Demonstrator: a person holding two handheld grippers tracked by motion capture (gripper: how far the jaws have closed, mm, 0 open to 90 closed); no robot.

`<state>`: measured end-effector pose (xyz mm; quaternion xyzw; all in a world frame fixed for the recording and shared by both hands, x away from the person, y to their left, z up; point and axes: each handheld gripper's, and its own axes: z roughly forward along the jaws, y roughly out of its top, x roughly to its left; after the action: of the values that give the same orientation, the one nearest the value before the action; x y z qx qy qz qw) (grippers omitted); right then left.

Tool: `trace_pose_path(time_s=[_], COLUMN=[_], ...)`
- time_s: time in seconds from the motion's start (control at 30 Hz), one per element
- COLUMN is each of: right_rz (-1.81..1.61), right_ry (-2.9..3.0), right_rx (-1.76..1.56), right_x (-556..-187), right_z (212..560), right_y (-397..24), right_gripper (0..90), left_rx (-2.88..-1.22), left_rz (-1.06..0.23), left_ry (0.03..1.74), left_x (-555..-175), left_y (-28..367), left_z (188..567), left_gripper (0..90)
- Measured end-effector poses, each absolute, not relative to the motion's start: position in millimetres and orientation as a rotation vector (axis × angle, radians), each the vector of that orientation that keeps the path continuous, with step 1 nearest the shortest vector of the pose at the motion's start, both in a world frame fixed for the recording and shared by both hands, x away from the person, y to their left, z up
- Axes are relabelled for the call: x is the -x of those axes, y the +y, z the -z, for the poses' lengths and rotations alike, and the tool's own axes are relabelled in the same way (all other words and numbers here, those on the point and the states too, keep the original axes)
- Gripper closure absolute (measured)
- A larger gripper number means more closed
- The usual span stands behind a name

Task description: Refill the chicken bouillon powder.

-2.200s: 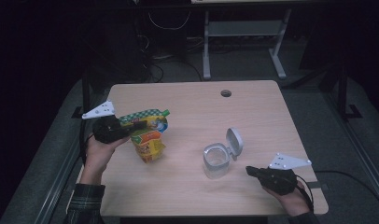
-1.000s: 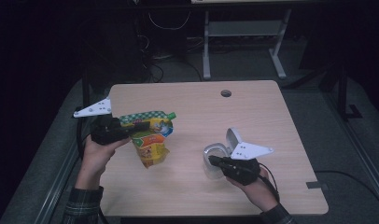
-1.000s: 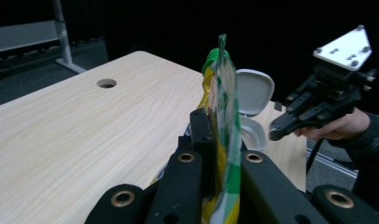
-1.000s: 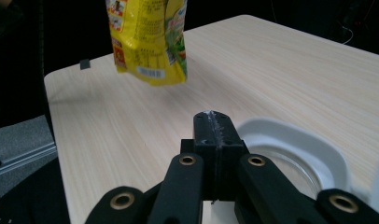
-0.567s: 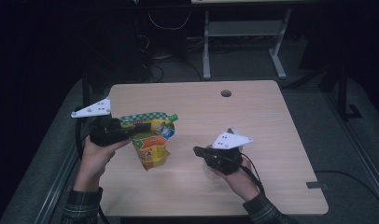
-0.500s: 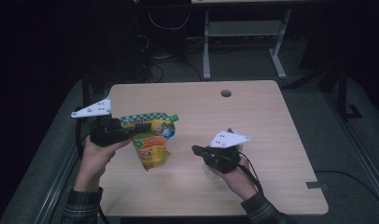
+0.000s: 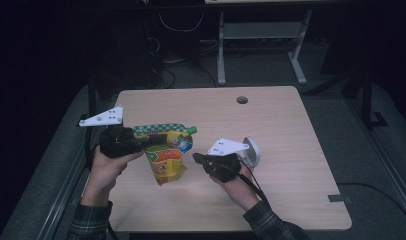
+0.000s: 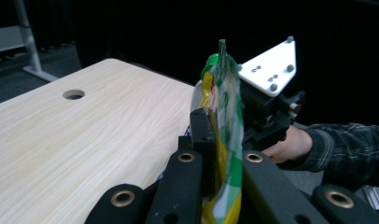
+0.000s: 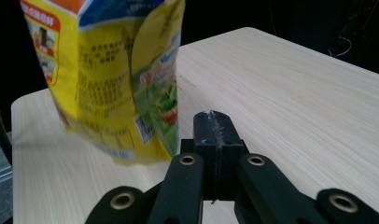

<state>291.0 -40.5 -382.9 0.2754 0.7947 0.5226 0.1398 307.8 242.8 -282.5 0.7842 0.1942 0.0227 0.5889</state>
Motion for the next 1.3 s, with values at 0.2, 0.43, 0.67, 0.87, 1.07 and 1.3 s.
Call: trace_pose_path(time_s=[0.2,0.43,0.67,0.87,1.07,1.3], right_rz=[-1.511,-1.517,-1.524,-1.554,-1.599,-1.625], right_ry=[2.283,2.235,2.216,2.215,2.204,2.208], right_rx=[-0.792,-0.791,-0.808,-0.776,-0.75,-0.738], right_x=[-291.3,-290.5,-287.6,-283.2,-280.6,-278.8], right_z=[385.6,389.9,396.8,405.3,411.1,414.9], right_y=[-25.2,-15.0,-10.2,-6.4,-5.4,-5.8], right_gripper=[89.8,89.8,89.9,89.8,89.8,89.9], left_rx=[-1.842,-1.841,-1.849,-1.875,-1.906,-1.948], left_rz=[-0.029,-0.009,-0.013,-0.007,-0.006,0.002], left_ry=[0.437,0.424,0.427,0.427,0.425,0.414], left_x=[-308.4,-308.0,-307.6,-309.9,-313.8,-319.4], left_y=[235.2,228.5,223.0,214.0,204.4,188.9], left_z=[281.4,281.2,279.2,278.3,274.4,272.2], left_gripper=[90.0,90.0,90.0,90.0,90.0,90.0])
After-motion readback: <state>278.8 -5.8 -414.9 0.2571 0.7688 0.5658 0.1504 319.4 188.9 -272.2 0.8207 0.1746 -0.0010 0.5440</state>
